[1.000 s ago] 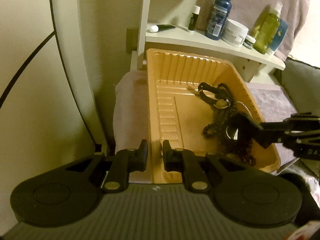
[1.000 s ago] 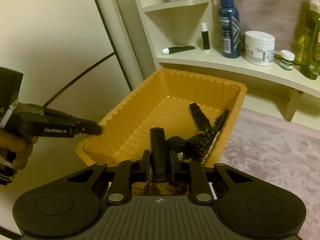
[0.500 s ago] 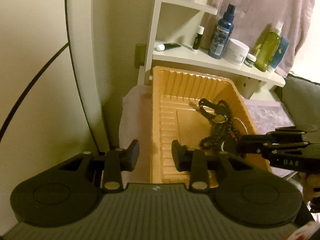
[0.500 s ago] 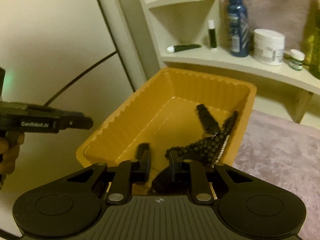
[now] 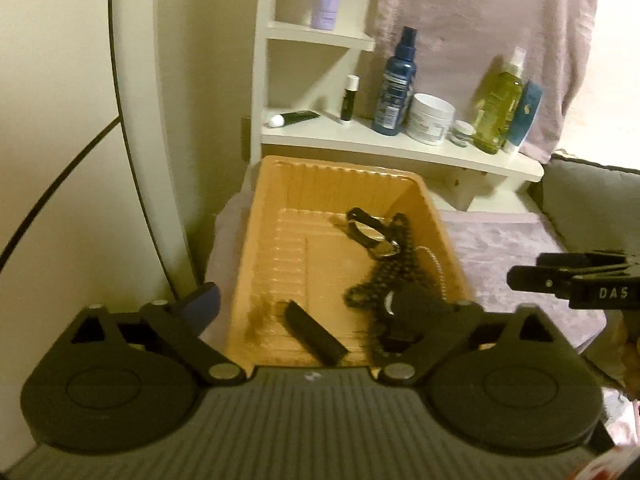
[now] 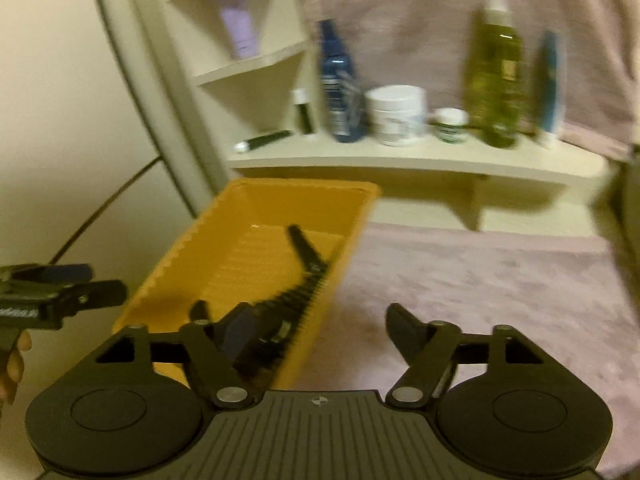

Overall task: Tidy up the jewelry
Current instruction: 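Lower the orange tray flat onto the towel and open the left tool while withdrawing the right tool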

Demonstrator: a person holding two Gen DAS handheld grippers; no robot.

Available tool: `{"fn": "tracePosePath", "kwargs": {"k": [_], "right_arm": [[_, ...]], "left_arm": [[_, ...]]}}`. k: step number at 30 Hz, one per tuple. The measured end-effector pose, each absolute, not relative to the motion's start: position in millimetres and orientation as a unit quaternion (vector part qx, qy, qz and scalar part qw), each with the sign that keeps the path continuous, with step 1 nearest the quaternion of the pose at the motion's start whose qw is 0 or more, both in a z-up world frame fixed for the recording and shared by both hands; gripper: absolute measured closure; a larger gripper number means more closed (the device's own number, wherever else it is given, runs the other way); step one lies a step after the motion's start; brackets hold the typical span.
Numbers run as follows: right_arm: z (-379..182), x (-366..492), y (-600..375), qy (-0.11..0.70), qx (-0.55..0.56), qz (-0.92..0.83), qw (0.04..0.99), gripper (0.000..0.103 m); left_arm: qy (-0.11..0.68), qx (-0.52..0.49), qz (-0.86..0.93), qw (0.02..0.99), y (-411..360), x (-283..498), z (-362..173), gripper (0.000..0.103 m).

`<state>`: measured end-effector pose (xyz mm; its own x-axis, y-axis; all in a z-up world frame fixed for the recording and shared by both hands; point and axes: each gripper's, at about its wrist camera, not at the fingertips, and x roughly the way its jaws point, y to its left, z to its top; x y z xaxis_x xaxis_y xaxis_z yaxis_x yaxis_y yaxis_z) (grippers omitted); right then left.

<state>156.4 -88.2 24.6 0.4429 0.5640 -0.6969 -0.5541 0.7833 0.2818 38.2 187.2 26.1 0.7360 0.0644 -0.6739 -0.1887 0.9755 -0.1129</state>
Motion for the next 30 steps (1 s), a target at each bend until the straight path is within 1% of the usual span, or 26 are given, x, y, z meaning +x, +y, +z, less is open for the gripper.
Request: {"fn": "tracePosePath", "kwargs": {"k": [2,8,13,30], "right_arm": [[25.1,153.8,-100.1,0.420,0.005,0.308,0.853,0.026],[22.9,142.6,-136.8,0.449,0.007,0.258,0.855,0.021],[21.8,131.6,-158.9,0.463,0.015,0.230,0.856,0.020],[31.3,80.3,-200.2,0.462,0.026,0.224,0.858,0.019]], "left_arm": [[0.359,-0.084,0.071,0.927,177.6,36.7,25.0,0.000],[0.360,-0.089,0.070,0.926,149.6,31.5,26.2,0.000],[0.370,-0.103,0.062,0.921,127.2,27.0,27.8,0.000],[0.407,-0.088,0.060,0.907,60.9,-3.3,19.4,0.000]]}}
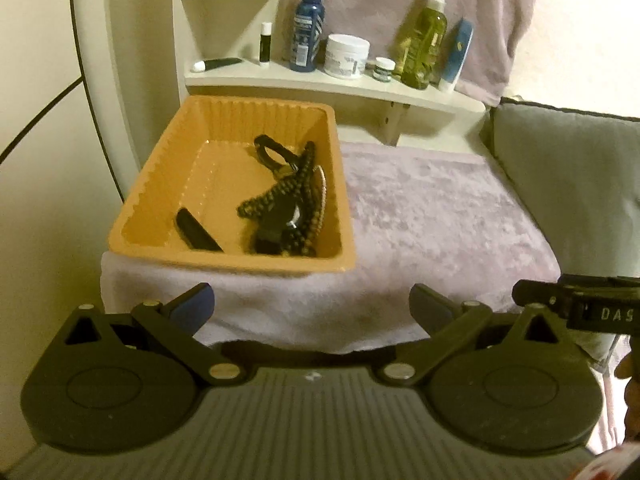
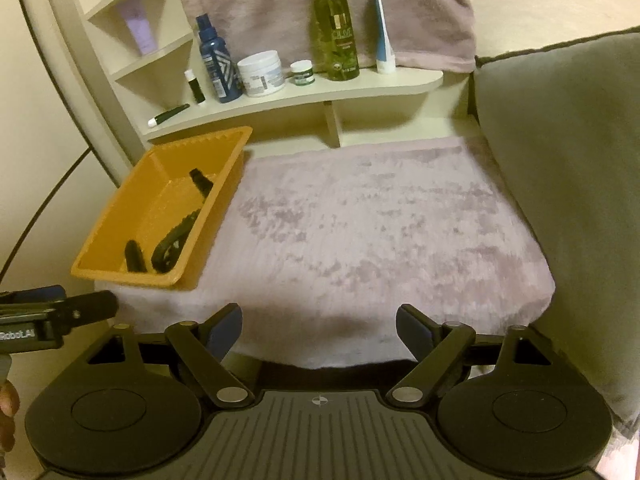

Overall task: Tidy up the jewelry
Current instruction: 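Lower the orange tray flat onto the towel and open the left tool while withdrawing the right tool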

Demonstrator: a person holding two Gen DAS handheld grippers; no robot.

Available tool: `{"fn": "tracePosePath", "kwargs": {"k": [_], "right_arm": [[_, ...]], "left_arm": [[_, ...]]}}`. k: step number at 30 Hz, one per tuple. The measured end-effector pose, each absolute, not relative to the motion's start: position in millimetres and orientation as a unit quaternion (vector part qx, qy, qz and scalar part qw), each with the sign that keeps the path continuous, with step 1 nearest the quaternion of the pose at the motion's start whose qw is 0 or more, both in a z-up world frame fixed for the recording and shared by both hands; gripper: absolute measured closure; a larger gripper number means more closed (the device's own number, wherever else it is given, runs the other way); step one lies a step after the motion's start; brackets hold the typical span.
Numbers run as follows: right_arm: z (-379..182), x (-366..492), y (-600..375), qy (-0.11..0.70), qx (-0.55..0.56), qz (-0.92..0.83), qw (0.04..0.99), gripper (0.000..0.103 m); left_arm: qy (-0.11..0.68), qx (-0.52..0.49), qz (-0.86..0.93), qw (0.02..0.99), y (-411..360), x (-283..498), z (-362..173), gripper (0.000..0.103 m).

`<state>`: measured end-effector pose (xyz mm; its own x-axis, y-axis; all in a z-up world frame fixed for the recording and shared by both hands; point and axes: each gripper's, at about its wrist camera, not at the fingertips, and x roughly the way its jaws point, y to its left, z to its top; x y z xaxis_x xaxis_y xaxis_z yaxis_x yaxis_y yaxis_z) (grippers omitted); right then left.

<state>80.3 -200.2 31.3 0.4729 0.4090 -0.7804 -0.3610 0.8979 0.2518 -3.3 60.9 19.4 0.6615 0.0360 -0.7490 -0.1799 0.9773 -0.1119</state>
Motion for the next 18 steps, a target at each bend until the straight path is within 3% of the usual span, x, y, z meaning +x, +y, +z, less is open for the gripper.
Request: {"fn": "tracePosePath", "kwargs": {"k": [18], "right_arm": [[19.2,63.2,-211.2,0.477,0.021,0.217,0.851,0.019]], "left_arm": [[0.427,-0.076,0.042,0.900,32.1,-10.1,-2.4,0.000]]}}
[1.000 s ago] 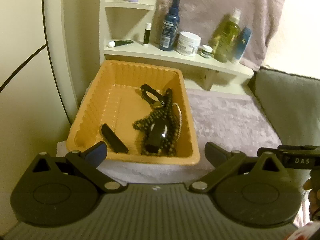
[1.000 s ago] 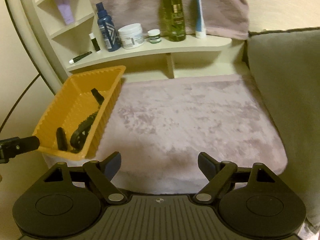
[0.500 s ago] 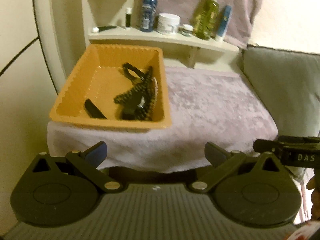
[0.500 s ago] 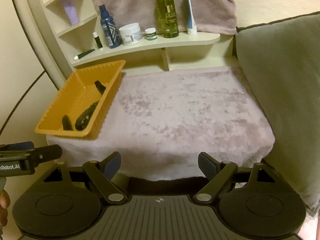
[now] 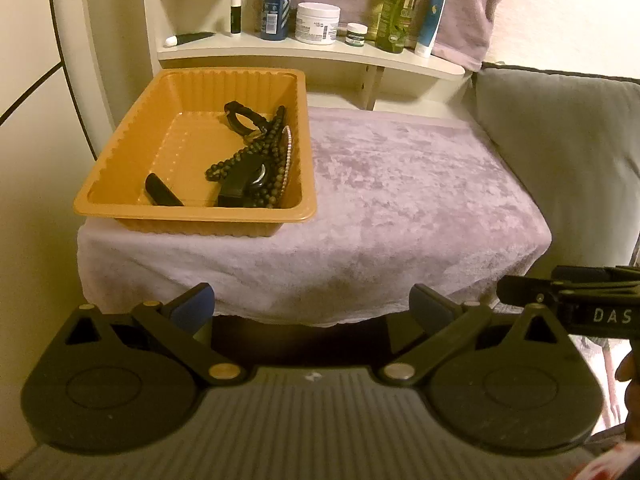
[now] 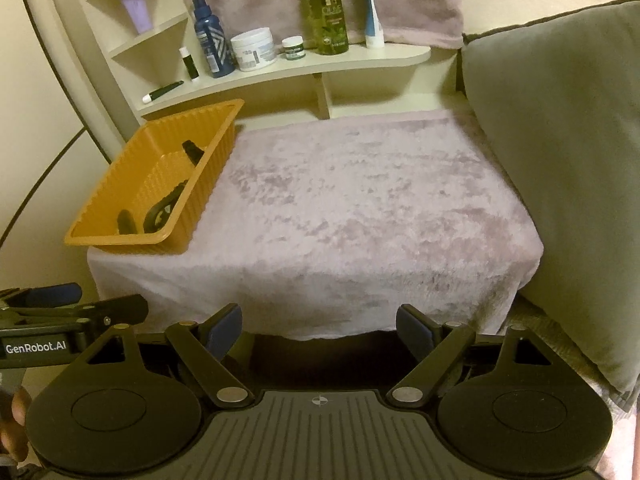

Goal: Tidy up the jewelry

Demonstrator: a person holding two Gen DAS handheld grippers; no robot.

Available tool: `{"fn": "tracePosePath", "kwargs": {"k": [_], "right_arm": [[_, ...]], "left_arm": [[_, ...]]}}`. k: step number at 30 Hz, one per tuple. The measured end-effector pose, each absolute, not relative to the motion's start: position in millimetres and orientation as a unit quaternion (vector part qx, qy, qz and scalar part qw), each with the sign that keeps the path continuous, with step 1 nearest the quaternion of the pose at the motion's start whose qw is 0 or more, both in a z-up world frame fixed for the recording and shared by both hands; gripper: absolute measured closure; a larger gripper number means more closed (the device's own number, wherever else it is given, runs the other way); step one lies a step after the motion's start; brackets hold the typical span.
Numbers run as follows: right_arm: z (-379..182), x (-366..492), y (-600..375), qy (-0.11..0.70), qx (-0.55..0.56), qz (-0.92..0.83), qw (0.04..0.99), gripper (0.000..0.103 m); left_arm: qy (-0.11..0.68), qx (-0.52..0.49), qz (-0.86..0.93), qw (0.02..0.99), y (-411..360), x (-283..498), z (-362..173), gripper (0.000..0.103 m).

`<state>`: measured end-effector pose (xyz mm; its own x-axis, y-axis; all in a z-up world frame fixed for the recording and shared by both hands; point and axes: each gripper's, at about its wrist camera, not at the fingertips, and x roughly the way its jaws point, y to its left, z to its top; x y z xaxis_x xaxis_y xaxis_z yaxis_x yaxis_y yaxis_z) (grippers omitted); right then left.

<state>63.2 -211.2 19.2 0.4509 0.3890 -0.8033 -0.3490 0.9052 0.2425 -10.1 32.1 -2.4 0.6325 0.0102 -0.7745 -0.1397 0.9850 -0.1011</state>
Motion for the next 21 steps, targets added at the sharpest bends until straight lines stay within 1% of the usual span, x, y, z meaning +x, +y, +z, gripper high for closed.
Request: {"fn": "tracePosePath", "kwargs": {"k": [21], "right_arm": [[21.3,63.1,-212.0,0.474,0.021,0.214,0.854,0.019]], "left_arm": [[0.426,-0.072,0.036,0.901,29.1,-10.2,-1.5,0.000]]}}
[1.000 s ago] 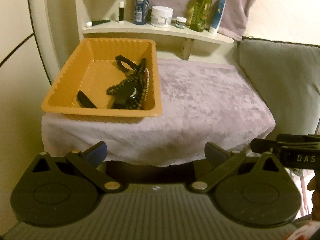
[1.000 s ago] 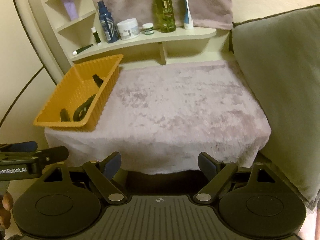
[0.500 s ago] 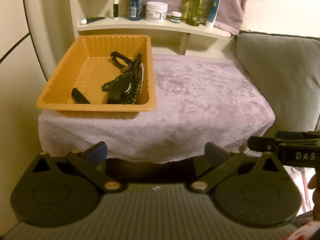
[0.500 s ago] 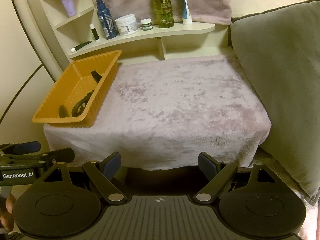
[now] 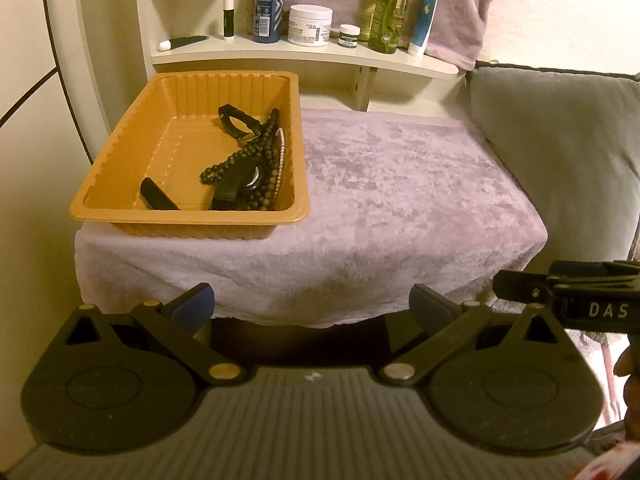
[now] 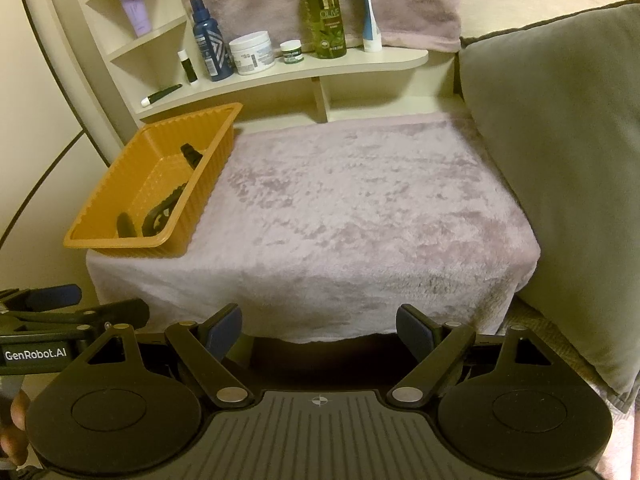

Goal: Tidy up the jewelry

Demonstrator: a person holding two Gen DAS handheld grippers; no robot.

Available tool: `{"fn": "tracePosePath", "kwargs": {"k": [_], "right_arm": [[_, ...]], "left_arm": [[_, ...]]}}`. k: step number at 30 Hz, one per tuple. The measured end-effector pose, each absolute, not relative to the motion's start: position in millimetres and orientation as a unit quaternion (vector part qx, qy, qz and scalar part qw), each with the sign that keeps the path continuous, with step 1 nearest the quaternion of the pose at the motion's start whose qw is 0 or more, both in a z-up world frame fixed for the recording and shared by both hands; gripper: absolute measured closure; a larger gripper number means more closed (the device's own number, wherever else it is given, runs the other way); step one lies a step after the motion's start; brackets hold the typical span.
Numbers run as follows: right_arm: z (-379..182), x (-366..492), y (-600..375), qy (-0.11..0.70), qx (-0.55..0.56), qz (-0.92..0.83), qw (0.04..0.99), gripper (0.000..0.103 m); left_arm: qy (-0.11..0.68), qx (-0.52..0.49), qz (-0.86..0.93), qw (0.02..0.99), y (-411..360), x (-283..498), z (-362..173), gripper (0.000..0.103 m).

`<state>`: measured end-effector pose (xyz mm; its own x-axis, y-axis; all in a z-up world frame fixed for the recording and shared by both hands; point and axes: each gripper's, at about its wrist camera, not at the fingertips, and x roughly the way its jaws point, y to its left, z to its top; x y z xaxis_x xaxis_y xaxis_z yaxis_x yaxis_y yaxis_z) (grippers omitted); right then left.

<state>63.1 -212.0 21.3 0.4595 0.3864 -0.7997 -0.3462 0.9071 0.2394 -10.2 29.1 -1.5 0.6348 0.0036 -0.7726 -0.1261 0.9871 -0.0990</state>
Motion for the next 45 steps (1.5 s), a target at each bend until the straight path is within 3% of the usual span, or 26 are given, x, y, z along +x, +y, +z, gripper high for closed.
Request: {"fn": "tracePosePath", "kwargs": {"k": [45], "right_arm": [[25.2,64.0,-211.2,0.470,0.019,0.214,0.856,0.019]], "left_arm": [[0.421,-0.072,0.035,0.903,29.7,-9.5,1.1,0.000]]}}
